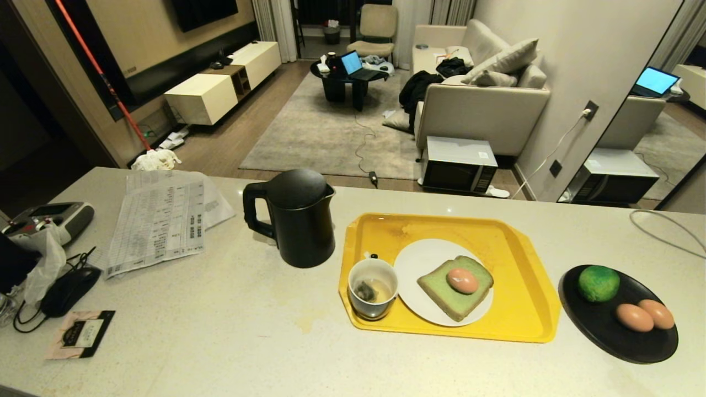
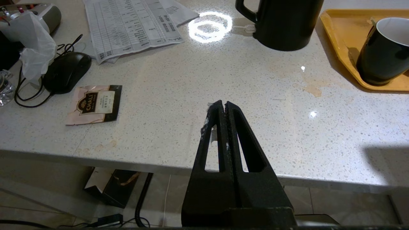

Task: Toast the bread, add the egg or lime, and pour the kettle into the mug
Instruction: Pick up the kettle

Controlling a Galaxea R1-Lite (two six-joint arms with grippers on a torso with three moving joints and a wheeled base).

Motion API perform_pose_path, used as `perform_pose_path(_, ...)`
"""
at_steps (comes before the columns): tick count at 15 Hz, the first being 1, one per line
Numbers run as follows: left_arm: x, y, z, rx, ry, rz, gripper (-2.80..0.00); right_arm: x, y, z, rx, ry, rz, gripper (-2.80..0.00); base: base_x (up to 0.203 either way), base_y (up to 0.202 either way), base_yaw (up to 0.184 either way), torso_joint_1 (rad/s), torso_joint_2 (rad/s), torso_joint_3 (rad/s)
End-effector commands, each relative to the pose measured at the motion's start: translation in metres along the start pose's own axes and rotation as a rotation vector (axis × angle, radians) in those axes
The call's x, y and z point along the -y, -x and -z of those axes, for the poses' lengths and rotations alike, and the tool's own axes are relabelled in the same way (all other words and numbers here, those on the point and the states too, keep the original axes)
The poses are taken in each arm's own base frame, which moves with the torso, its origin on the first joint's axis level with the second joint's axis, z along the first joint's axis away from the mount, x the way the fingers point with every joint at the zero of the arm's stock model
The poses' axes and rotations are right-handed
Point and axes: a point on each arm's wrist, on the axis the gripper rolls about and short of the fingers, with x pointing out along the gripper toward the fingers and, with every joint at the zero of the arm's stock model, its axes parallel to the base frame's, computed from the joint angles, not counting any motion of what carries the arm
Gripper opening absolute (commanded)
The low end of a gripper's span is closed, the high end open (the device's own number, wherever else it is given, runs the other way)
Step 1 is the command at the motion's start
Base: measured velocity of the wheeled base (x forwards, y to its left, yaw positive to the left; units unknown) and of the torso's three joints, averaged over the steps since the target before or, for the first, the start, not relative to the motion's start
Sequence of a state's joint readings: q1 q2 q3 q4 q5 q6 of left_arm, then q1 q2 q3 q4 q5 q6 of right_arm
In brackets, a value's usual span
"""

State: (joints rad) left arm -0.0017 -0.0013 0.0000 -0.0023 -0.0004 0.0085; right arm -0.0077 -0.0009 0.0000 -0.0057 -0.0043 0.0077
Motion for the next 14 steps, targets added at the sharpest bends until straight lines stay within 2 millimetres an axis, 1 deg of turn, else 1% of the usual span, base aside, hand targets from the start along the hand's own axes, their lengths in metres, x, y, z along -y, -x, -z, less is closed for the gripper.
perform_pose_path(1, 0.0000, 0.0000, -0.0001, 0.001, -0.001, 0.001, -2.80, 0.0000, -0.0003, 0.0008, -0.004, 0.000, 0.000, -2.80, 0.000, 0.000, 0.000, 0.000, 0.00, 0.000)
perform_pose_path(9, 0.0000, 0.0000, -0.0001, 0.001, -0.001, -0.001, -2.80, 0.0000, -0.0003, 0.0008, -0.004, -0.002, 0.000, -2.80, 0.000, 0.000, 0.000, -0.009, 0.01, 0.010)
perform_pose_path(14, 0.0000, 0.0000, -0.0001, 0.001, -0.001, -0.001, -2.80, 0.0000, -0.0004, 0.0008, -0.004, -0.002, 0.000, -2.80, 0.000, 0.000, 0.000, -0.152, 0.30, 0.141)
